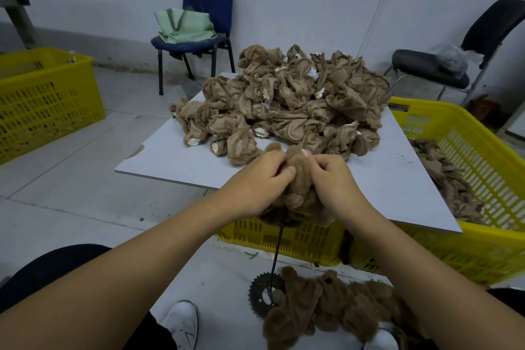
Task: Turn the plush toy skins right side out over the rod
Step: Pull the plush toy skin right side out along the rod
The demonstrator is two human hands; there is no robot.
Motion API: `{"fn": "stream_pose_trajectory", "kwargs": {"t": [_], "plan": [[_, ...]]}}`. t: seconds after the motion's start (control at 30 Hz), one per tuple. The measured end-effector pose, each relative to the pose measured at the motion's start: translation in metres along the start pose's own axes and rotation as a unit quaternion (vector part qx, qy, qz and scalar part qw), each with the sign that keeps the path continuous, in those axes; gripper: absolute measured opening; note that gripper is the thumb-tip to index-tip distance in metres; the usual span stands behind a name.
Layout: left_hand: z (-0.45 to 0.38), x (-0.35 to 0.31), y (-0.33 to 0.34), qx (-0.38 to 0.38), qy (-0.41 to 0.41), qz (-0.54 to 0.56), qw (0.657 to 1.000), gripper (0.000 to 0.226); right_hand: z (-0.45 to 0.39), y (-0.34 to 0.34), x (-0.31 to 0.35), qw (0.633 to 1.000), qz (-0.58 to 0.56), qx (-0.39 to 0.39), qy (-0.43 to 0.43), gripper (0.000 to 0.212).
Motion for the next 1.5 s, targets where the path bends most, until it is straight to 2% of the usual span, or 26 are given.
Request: {"fn": "stream_pose_trajectory", "kwargs": {"t": [0.1,0.2,0.3,0.47,0.6,0.7,0.8,0.9,0.97,1.07,1.13,1.2,1.27,1.3,1.37,1.43,1.5], "plan": [[0.002,-0.006,-0.005,-0.025,0.038,-0.001,0.999,0.015,0.002,-0.002,0.003,0.999,-0.038,-0.011,-0.009,0.056],[0.003,-0.011,-0.016,-0.083,0.048,0.073,0.993,0.026,0.001,0.001,0.007,0.996,-0.091,0.002,-0.003,0.051],[-0.003,-0.009,-0.017,-0.099,0.017,0.139,0.985,0.032,-0.002,0.0,0.005,0.994,-0.107,0.008,0.017,0.047],[-0.014,0.006,0.002,-0.032,-0.068,0.242,0.967,0.039,-0.002,0.007,-0.025,0.994,-0.03,0.022,0.103,0.053],[-0.017,0.011,0.01,0.004,-0.094,0.21,0.973,0.037,0.0,0.01,-0.03,0.992,-0.008,0.025,0.121,0.05],[-0.013,0.015,0.015,0.054,-0.098,0.126,0.986,0.037,0.0,0.003,-0.025,0.995,-0.018,-0.009,0.1,0.051],[-0.006,0.016,0.018,0.084,-0.09,0.119,0.985,0.033,0.003,0.0,-0.013,0.996,-0.056,-0.038,0.066,0.052],[-0.004,0.012,0.007,0.04,-0.076,0.085,0.993,0.035,0.005,-0.002,0.002,0.992,-0.108,-0.051,0.027,0.048],[-0.004,0.005,-0.005,-0.012,-0.046,0.078,0.996,0.039,0.008,-0.003,0.018,0.99,-0.128,-0.051,-0.03,0.043],[0.001,-0.017,-0.031,-0.119,0.045,0.065,0.99,0.031,0.016,-0.006,0.047,0.98,-0.136,-0.046,-0.135,0.041],[0.009,-0.035,-0.041,-0.154,0.12,0.093,0.976,0.02,0.017,-0.013,0.052,0.972,-0.164,-0.06,-0.157,0.049],[0.017,-0.046,-0.047,-0.181,0.169,0.101,0.963,0.02,0.01,-0.022,0.04,0.973,-0.185,-0.084,-0.105,0.057],[0.022,-0.048,-0.055,-0.225,0.183,0.107,0.951,0.023,0.003,-0.026,0.013,0.985,-0.152,-0.087,0.01,0.052],[0.024,-0.048,-0.06,-0.255,0.186,0.106,0.943,0.024,0.002,-0.023,-0.005,0.986,-0.126,-0.06,0.092,0.045],[0.029,-0.052,-0.07,-0.307,0.205,0.068,0.927,0.024,0.012,-0.007,-0.036,0.963,-0.11,0.041,0.241,0.04],[0.031,-0.063,-0.071,-0.322,0.252,-0.001,0.913,0.022,0.018,0.013,-0.033,0.938,-0.189,0.127,0.261,0.043],[0.034,-0.076,-0.067,-0.32,0.319,-0.051,0.891,0.019,0.013,0.023,-0.015,0.916,-0.287,0.163,0.23,0.043]]}}
Point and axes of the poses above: each hand's wrist, its own z-axis away from the middle knuckle, its own y-axis out of the palm, x = y × z, the point moved 10 cm from there along -z, towards the middle knuckle, and after that the axes turned 8 degrees about -z, right-handed, at the moved point
